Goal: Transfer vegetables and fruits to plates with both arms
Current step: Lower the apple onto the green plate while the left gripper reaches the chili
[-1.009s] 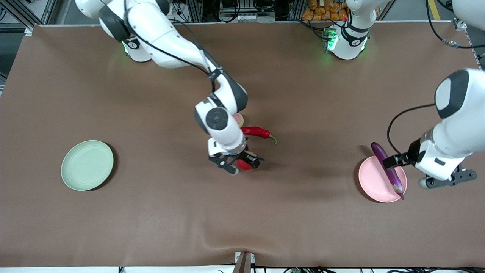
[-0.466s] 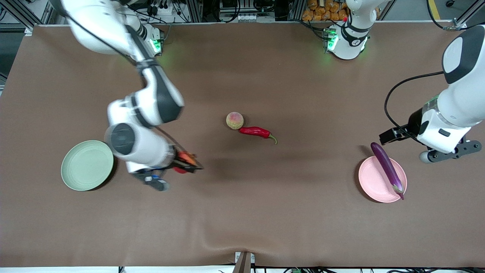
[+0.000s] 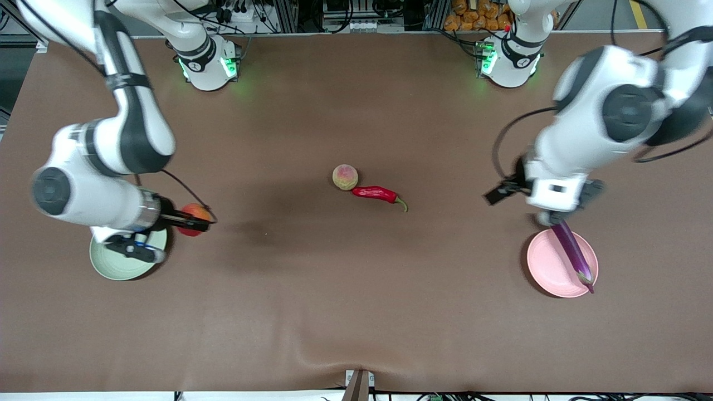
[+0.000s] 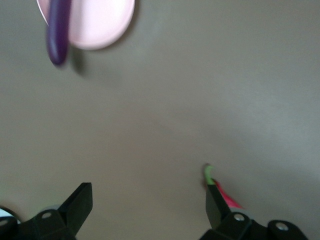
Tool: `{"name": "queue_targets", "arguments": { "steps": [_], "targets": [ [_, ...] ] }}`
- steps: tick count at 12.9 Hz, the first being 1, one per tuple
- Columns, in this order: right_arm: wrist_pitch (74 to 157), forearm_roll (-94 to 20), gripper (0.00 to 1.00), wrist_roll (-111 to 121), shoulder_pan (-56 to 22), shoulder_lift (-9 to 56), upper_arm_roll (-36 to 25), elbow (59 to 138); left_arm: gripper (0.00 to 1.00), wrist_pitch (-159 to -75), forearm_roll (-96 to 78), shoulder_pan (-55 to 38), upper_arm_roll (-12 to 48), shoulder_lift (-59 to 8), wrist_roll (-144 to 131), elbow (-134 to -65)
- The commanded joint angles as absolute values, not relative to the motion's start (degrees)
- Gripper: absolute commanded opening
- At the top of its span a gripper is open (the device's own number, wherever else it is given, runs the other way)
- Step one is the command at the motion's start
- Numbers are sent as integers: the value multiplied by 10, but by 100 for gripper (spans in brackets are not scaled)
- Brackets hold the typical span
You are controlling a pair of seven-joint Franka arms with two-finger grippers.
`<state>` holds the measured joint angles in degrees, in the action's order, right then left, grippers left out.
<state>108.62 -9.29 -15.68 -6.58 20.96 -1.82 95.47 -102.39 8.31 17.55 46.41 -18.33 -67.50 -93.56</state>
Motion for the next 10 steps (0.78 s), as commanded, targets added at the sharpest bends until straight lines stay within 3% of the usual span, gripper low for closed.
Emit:
{"name": "queue_targets", "arguments": {
  "steps": [1,9,10],
  "targets": [
    [1127,-70,0,-38,-1,204,-7,981,100,-1118,93,102,464,-213,-868,-988],
    [1169,-25,1,295,135,293,-7,976,100,-1257,335,-25,450,-403,-1303,-1011],
    [1186,-24,11,323,146,315,-7,968,100,-1258,362,-33,449,-418,-1333,-1012]
  ]
}}
